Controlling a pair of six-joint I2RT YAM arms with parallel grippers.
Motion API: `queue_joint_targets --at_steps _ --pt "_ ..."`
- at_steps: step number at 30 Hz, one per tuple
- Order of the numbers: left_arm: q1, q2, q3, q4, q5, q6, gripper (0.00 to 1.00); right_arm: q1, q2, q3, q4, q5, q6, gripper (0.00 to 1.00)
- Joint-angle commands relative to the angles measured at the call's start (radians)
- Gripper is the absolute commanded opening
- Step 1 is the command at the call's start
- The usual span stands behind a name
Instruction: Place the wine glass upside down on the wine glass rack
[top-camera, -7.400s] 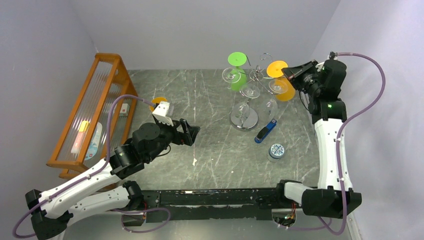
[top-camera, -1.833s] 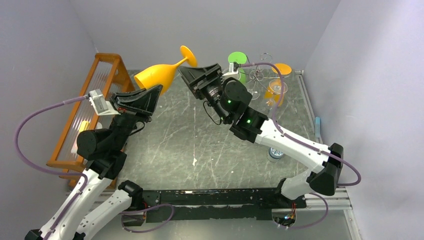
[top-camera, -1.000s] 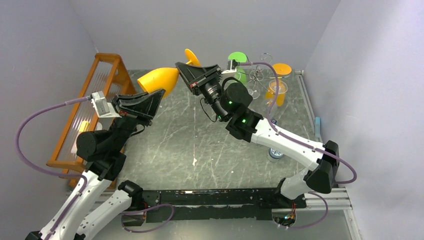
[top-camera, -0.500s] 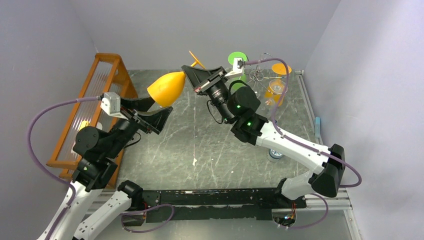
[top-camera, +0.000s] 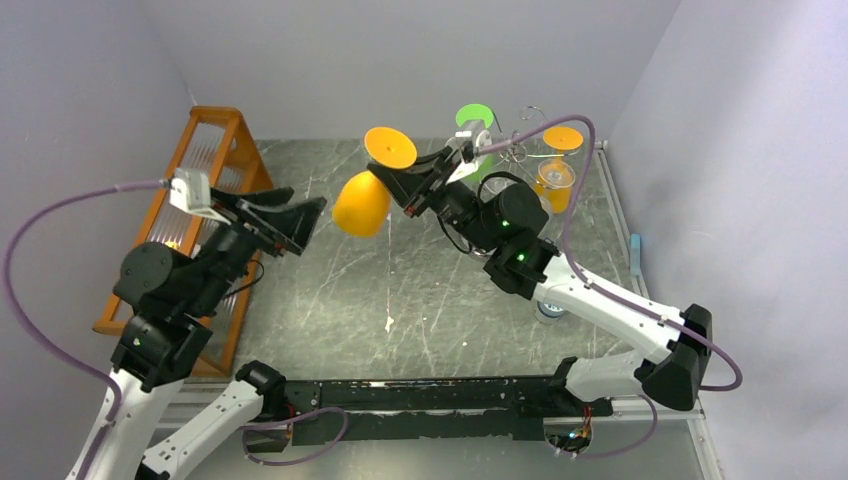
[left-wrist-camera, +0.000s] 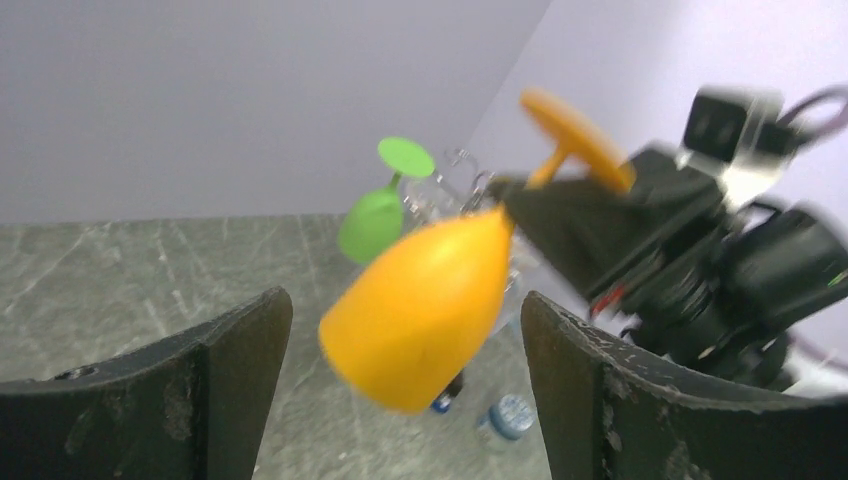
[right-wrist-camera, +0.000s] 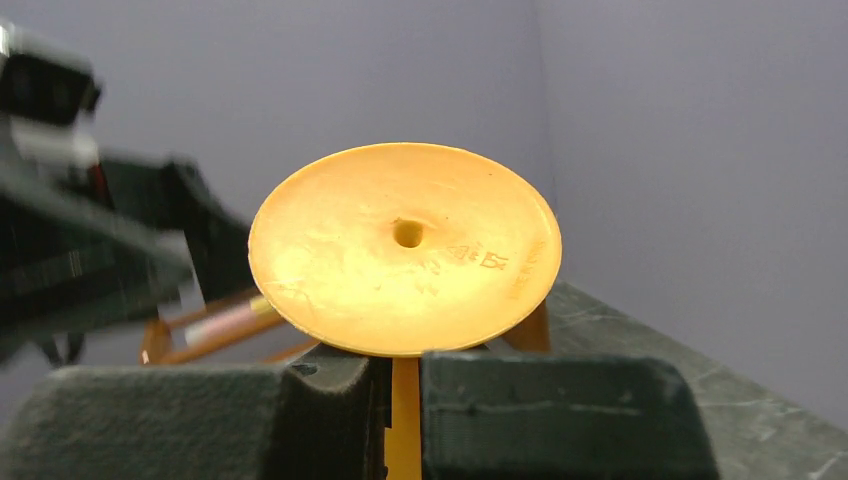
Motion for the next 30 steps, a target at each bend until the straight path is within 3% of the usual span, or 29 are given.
queue_joint_targets --at_steps 1,8,14,23,30 --pt "0.003 0.098 0.136 -0.085 -0.03 -0.177 0.88 -0.002 -0.046 -0.065 -0.037 -0.177 -0.216 0.0" --pt "0.003 0.173 0.116 0.104 0.191 -0.366 0.89 -0.002 -0.081 -0.127 -0.046 -0.201 -0.337 0.0" --pt "0.003 0.178 0.005 0.234 0.272 -0.513 0.83 -0.002 -0.068 -0.125 -0.073 -0.243 -0.403 0.0" --pt "0.004 0.21 -0.01 0.23 0.331 -0.553 0.46 -0.002 -0.038 -0.136 -0.062 -0.258 -0.423 0.0" --pt "0.003 0.234 -0.04 0.275 0.37 -0.618 0.28 -0.002 -0.03 -0.161 -0.072 -0.244 -0.487 0.0"
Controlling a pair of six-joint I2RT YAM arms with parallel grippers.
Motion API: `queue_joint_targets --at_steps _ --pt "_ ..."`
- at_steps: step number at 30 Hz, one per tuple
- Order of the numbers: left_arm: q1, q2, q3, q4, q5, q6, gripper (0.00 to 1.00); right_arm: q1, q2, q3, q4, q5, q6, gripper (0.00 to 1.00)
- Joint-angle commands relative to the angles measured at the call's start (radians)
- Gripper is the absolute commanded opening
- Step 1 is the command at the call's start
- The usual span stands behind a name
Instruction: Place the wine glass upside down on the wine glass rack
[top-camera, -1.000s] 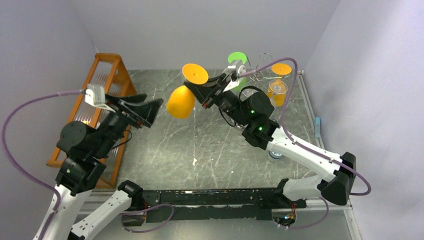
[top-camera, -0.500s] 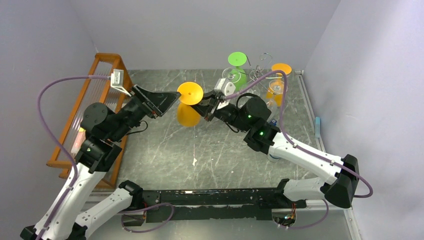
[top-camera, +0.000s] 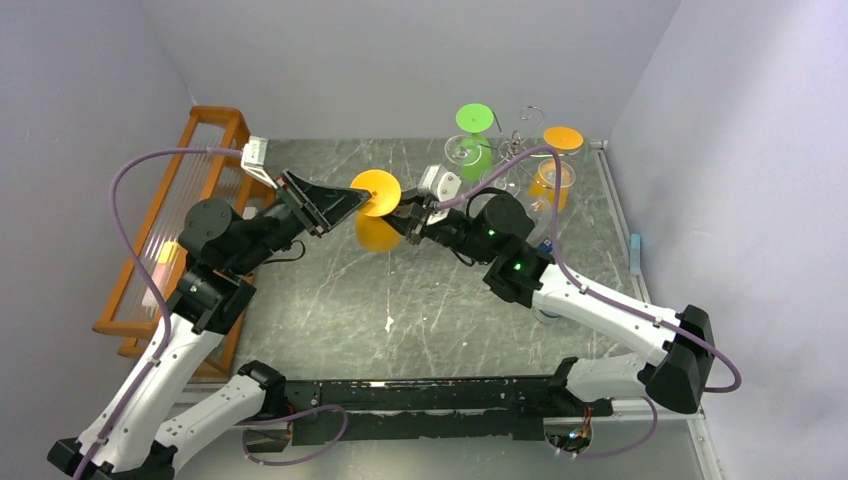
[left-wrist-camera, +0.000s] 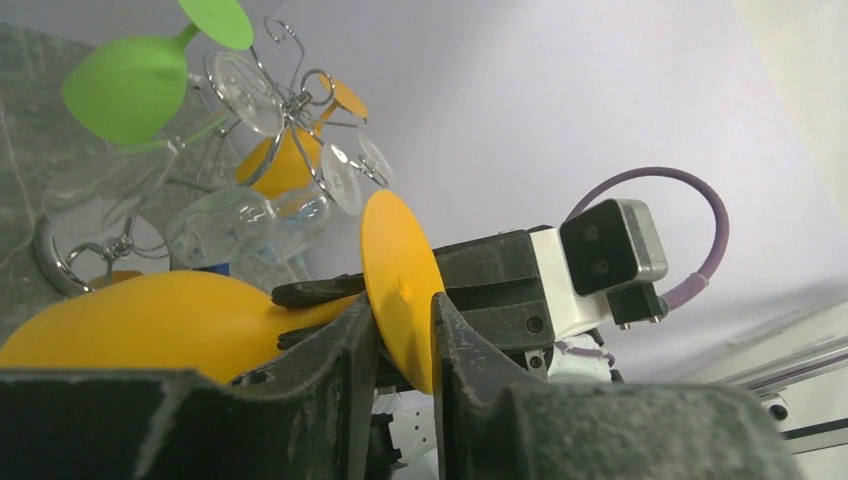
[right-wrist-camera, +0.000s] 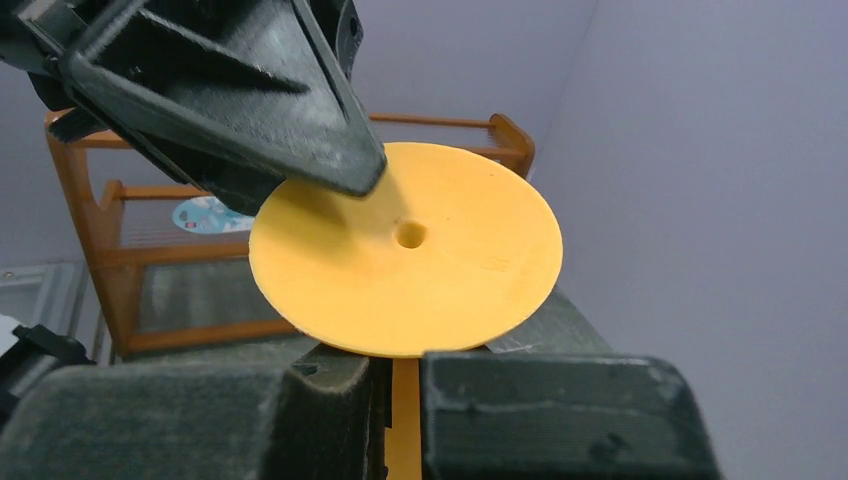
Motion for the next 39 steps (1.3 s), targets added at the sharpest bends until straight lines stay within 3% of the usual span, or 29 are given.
queue_joint_targets --at_steps 1,3,7,13,18,22,31,35,39 --pt "0.002 0.015 -0.034 0.081 0.066 -0.062 0.24 -0.001 0.006 -0.031 0.006 0.01 -0.062 0.0" --pt "0.003 0.018 -0.048 0.104 0.07 -0.073 0.07 -0.001 0.007 -0.031 -0.002 0.012 -0.063 0.0" --pt "0.002 0.019 -0.051 0.107 0.061 -0.05 0.05 -0.002 0.003 -0.012 -0.055 0.003 -0.04 0.03" --pt "0.002 -0.01 -0.04 0.116 0.02 0.005 0.05 -0.001 -0.046 0.024 -0.196 -0.041 0.02 0.44" --pt "0.003 -0.04 -0.049 0.134 -0.015 0.032 0.05 -0.001 -0.143 -0.018 -0.217 -0.041 0.072 0.6" --pt "0.003 -0.064 -0.062 0.138 -0.044 0.058 0.05 -0.002 -0.199 0.009 -0.288 -0.046 0.16 0.62" --pt "0.002 -0.072 -0.076 0.159 -0.032 0.077 0.05 -0.002 -0.168 0.133 -0.383 0.071 0.634 0.68" --pt "0.003 -0.077 -0.081 0.159 -0.028 0.077 0.05 -0.001 -0.128 0.172 -0.412 0.131 0.772 0.64" --pt "0.003 -0.08 -0.082 0.153 -0.027 0.082 0.05 -0.002 -0.085 0.188 -0.368 0.077 0.834 0.55"
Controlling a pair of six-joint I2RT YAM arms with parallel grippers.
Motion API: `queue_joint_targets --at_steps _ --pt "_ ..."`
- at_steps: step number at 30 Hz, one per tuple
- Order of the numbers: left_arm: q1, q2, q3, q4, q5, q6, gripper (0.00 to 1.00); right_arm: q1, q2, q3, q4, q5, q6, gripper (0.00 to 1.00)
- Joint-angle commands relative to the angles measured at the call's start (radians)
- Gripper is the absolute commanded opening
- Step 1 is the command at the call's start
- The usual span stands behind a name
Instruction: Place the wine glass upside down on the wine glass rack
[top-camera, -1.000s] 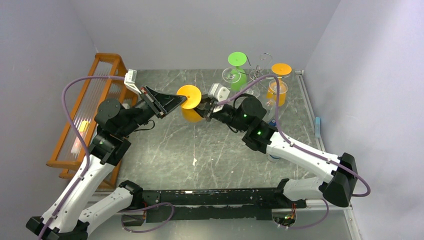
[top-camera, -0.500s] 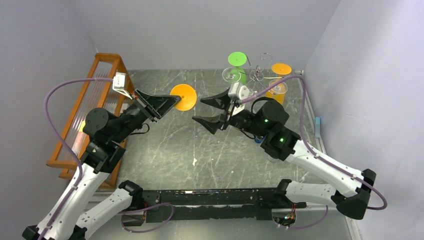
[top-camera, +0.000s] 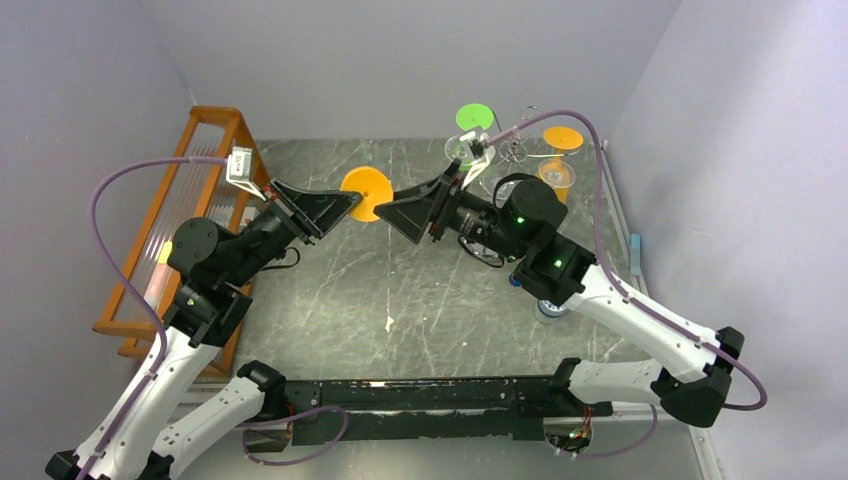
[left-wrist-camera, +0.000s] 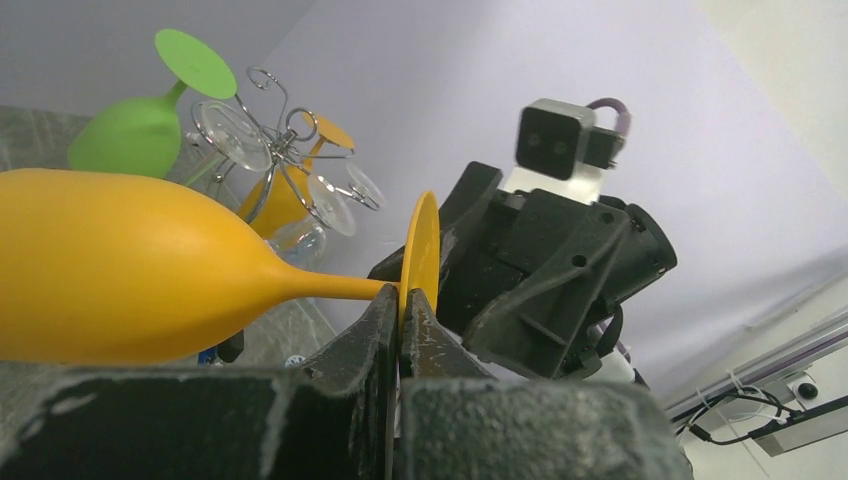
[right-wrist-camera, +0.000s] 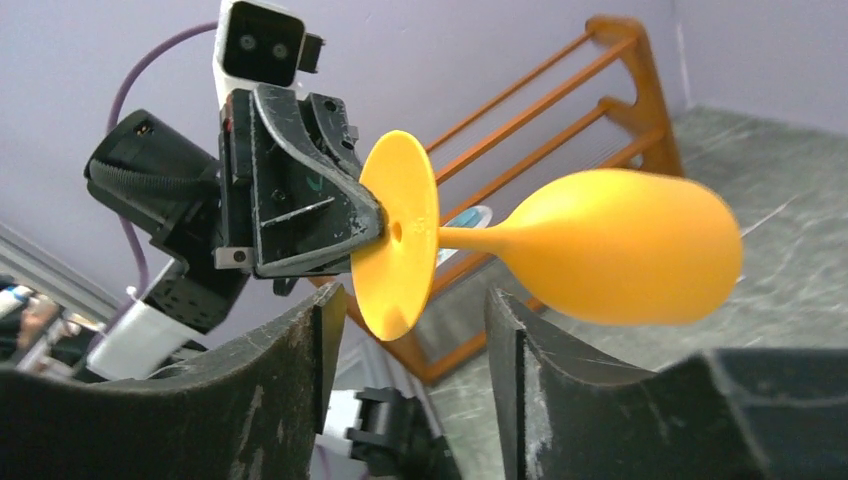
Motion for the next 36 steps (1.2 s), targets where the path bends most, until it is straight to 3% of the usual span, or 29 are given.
queue_joint_targets --at_steps 1,4,7,9,16,21,23,28,36 --pt "0.002 -0.013 -0.007 0.037 0.001 0.023 0.05 0.002 0.046 0.036 -0.003 -0.016 0.15 0.52" --pt "0.002 -0.013 -0.007 0.035 0.005 0.024 0.05 0.001 0.082 0.063 0.007 -0.037 0.181 0.34" --pt "0.002 -0.019 -0.018 0.049 0.014 0.033 0.06 0.003 0.091 0.065 0.032 -0.034 0.213 0.09" --pt "0.002 -0.033 -0.033 0.067 0.012 0.03 0.13 0.002 0.082 0.042 0.07 -0.025 0.234 0.0" --pt "0.001 -0.064 -0.038 0.044 -0.031 0.071 0.48 -0.006 0.072 0.063 0.113 0.015 0.225 0.0" --pt "0.001 -0.096 -0.023 -0.028 -0.088 0.147 0.76 -0.053 0.12 0.165 0.122 -0.007 0.165 0.0" --pt "0.002 -0.113 -0.02 -0.053 -0.113 0.179 0.83 -0.093 0.157 0.226 0.103 -0.026 0.155 0.0" --pt "0.002 -0.143 -0.008 -0.113 -0.155 0.248 0.89 -0.245 0.237 0.314 0.164 -0.13 0.21 0.0" --pt "0.002 -0.139 0.0 -0.163 -0.142 0.287 0.89 -0.489 0.261 0.329 0.207 -0.057 0.235 0.0"
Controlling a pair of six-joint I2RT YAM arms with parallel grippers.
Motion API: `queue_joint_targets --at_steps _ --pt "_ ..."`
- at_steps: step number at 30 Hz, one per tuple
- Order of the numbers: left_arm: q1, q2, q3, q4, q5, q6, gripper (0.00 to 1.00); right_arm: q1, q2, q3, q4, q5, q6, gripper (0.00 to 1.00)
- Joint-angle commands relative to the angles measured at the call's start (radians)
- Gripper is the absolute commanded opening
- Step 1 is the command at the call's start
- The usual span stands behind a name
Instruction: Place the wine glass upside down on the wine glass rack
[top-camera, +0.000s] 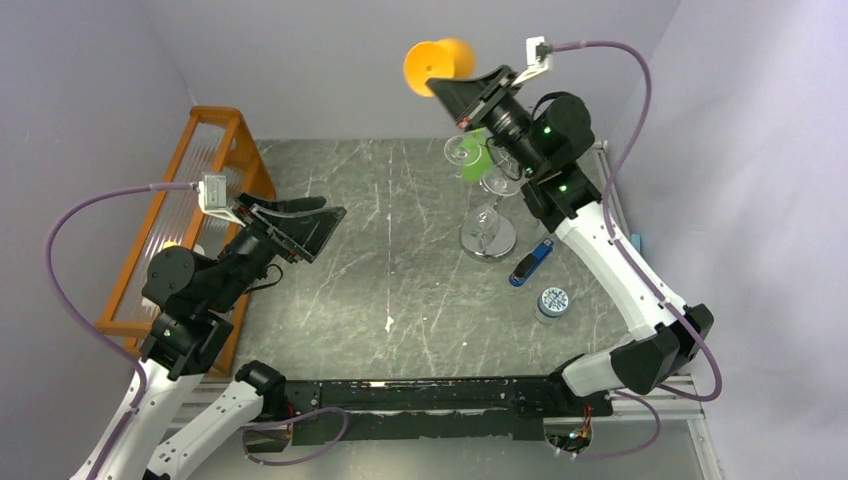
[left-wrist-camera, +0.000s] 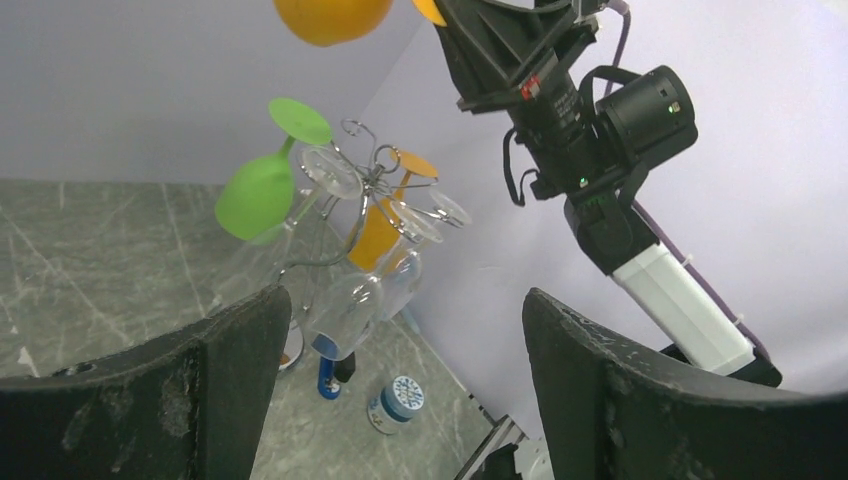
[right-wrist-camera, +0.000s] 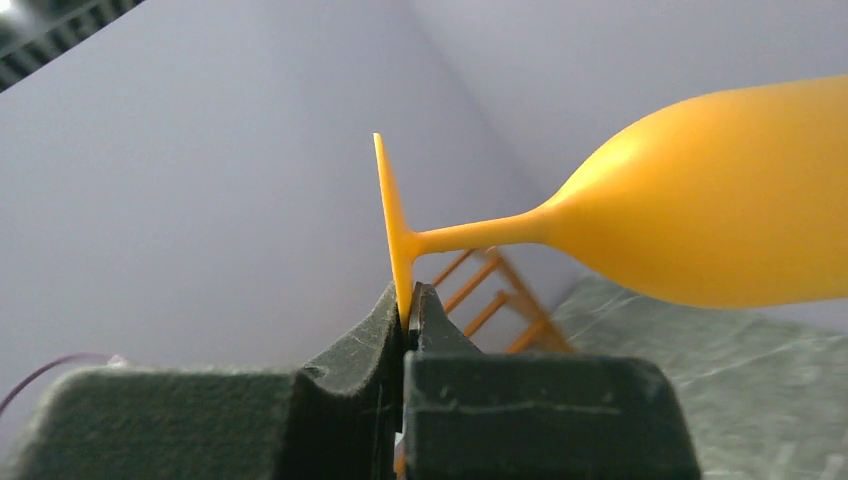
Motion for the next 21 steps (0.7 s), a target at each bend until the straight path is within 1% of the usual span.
queue_joint_targets --at_steps 1,5,11,14,17,21 --pt "-0.001 0.003 0.024 -0.048 -0.01 0.052 0.89 -0.137 -0.007 0.012 0.065 0.031 0.021 0.0" --pt "-0.001 0.005 0.01 -0.07 -0.024 0.064 0.88 -0.255 0.022 0.027 0.046 0.0 0.067 0.0" --pt "-0.002 0.016 -0.002 -0.092 -0.023 0.07 0.87 -0.38 0.057 -0.002 0.021 -0.047 0.145 0.0" --pt "-0.001 0.025 -0.003 -0.106 -0.02 0.068 0.87 -0.419 0.096 -0.003 -0.01 -0.087 0.204 0.0" --pt "-0.002 0.029 -0.005 -0.121 -0.021 0.066 0.86 -0.441 0.129 -0.021 0.0 -0.139 0.26 0.0" --pt "-0.001 0.031 -0.009 -0.133 -0.029 0.064 0.86 -0.451 0.159 -0.014 -0.059 -0.158 0.289 0.0"
